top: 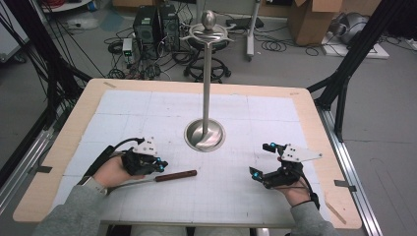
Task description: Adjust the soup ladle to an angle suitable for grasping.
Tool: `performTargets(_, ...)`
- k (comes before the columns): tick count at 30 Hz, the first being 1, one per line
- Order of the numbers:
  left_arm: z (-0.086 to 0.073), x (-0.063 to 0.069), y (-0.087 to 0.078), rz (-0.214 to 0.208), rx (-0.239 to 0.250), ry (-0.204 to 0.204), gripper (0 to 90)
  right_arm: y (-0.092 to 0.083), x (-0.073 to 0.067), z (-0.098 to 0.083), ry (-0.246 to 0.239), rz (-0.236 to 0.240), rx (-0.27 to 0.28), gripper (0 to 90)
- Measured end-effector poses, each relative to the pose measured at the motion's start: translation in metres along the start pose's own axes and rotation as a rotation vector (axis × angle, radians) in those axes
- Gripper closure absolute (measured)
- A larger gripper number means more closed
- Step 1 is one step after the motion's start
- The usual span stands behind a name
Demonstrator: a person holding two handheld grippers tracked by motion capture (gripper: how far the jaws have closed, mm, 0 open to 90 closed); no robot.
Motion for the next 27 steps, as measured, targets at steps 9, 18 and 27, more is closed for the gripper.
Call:
performTargets(9,-0.005,0.006,-0.027,-0.048,0.085,0.012,72.2,0.0,0.0,0.0,-0.001,-0.007,0.003,1.2)
performTargets(18,-0.014,0.008,-0.028,-0.027,0.028,-0.005,33.9,0.001,-0.002,0.0,-0.016,-0.001,-0.002,1.2)
performTargets(27,-0.026,0.016,-0.036,-0.027,-0.028,0.098,23.4,0.0,-0.001,0.001,-0.027,-0.018,0.006,1.2)
Point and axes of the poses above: each handheld gripper's, and its own axes: y roughly forward along the jaws, z roughly out of its top, x roughly to its right, the point moved 3 cm from there along y, roughly forward along the jaws, and after that the axes turned 12 degrees about -x, right-handed, at the moved point
